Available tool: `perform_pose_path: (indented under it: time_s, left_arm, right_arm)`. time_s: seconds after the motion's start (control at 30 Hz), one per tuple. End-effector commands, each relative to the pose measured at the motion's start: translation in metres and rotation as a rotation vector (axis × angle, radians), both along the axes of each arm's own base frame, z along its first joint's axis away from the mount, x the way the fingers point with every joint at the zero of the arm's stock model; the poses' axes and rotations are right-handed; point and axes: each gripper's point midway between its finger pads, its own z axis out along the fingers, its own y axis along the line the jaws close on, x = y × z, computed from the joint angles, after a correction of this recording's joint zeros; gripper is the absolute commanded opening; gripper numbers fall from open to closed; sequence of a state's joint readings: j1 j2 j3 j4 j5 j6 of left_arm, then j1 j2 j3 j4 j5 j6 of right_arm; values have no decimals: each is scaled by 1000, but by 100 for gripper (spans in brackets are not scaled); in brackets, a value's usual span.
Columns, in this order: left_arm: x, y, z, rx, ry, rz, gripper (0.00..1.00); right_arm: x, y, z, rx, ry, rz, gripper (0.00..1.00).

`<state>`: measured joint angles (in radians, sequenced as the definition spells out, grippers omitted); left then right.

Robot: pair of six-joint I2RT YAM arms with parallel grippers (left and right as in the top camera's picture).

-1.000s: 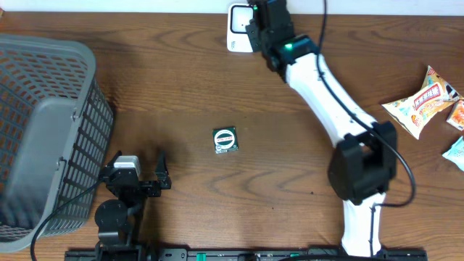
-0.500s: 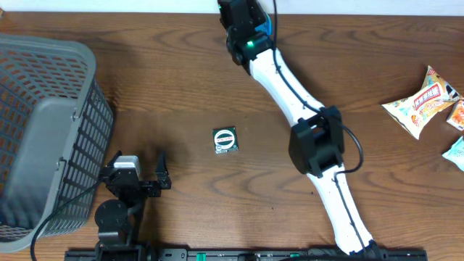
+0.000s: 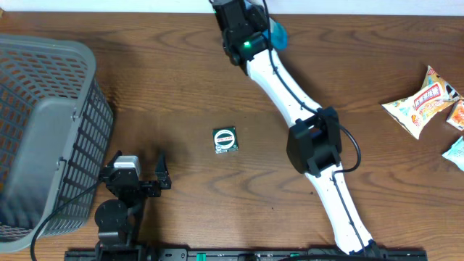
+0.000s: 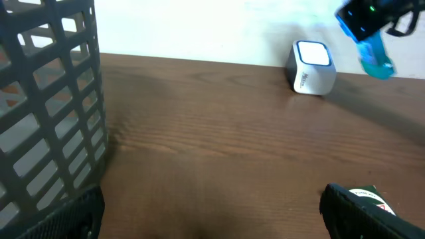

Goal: Scan the item barcode
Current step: 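Carry the Listerine bottle to the right table edge and release it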

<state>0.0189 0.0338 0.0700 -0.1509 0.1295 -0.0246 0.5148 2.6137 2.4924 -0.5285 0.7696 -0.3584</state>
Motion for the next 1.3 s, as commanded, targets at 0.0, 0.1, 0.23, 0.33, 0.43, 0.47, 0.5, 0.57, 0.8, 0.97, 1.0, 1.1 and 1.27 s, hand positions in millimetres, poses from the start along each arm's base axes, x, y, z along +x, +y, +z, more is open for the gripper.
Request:
perform_pose_path:
  time_s: [0.0, 0.1, 0.23, 0.33, 0.43, 0.47, 0.5, 0.57, 0.8, 0.97, 1.0, 1.1, 1.27]
  left_arm:
    - [-1, -1, -13, 9, 38, -10, 100]
    - [-1, -1, -13, 9, 38, -10, 100]
    - [-1, -1, -13, 9, 38, -10, 100]
    - [-1, -1, -13, 9, 38, -10, 100]
    - [-1, -1, -13, 9, 38, -10, 100]
    - [-1, -1, -13, 9, 38, -10, 100]
    - [-1, -1, -13, 9, 38, -10, 100]
    - [-1, -1, -13, 9, 38, -10, 100]
    - [-1, -1, -13, 9, 38, -10, 100]
    - [-1, -1, -13, 9, 38, -10, 100]
    - [-1, -1, -13, 9, 38, -10, 100]
    - [-1, -1, -13, 9, 38, -10, 100]
    - [-1, -1, -13, 9, 38, -10, 100]
  right_arm:
    - [0, -77, 24, -30, -37, -230, 9]
    - [-7, -116, 13, -47, 33, -305, 9]
    - [-18, -175, -4, -56, 125, -416, 9]
    - [-25, -218, -16, -20, 181, -488, 9]
    - [-32, -266, -29, 45, 233, -559, 9]
    - [-34, -279, -33, 66, 244, -579, 9]
    - [-36, -294, -36, 90, 258, -597, 9]
    - [-41, -322, -43, 131, 272, -641, 10]
    - [-68, -402, -54, 222, 299, -788, 22]
    - [-75, -396, -72, 402, 348, -790, 37]
    - [-74, -391, -74, 432, 359, -776, 42]
    - [-69, -371, -73, 488, 381, -723, 83]
    - [-65, -337, -34, 487, 343, -655, 99]
